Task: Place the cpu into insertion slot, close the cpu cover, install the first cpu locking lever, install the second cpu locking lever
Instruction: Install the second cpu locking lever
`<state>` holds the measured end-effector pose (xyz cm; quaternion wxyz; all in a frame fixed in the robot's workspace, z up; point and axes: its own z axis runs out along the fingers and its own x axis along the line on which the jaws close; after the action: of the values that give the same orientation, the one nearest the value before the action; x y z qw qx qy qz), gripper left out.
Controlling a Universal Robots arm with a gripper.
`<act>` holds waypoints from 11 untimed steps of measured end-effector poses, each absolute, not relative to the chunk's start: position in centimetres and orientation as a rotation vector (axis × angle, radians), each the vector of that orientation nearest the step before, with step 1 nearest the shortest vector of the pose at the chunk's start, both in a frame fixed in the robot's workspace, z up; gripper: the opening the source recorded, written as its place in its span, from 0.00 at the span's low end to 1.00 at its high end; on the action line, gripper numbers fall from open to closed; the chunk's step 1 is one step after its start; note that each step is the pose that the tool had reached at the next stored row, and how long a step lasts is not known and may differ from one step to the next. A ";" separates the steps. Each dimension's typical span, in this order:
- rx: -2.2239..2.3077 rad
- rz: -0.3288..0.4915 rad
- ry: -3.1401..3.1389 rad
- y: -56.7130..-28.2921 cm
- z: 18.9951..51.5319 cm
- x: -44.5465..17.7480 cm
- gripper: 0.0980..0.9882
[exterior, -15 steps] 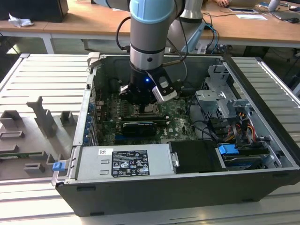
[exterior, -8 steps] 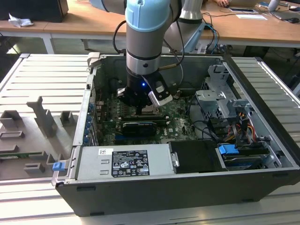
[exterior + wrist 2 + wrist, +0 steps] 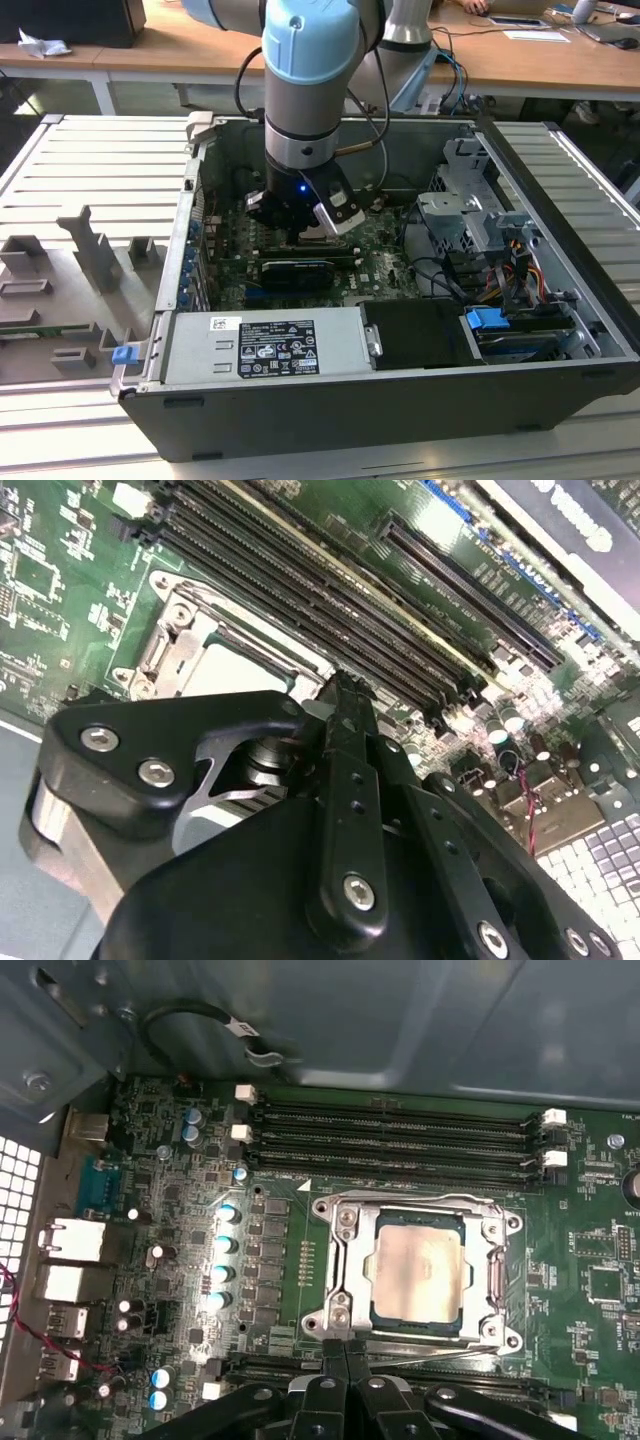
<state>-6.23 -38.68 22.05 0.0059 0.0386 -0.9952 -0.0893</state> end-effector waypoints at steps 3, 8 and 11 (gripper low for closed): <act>0.121 -0.289 -3.114 -38.8 22.0 -6.3 0.01; 0.117 -0.298 -3.114 -39.0 21.9 -6.3 0.01; 0.115 -0.327 -3.112 -39.2 21.7 -6.4 0.01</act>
<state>-6.41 -39.22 21.73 0.0052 0.0368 -0.9938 -0.1045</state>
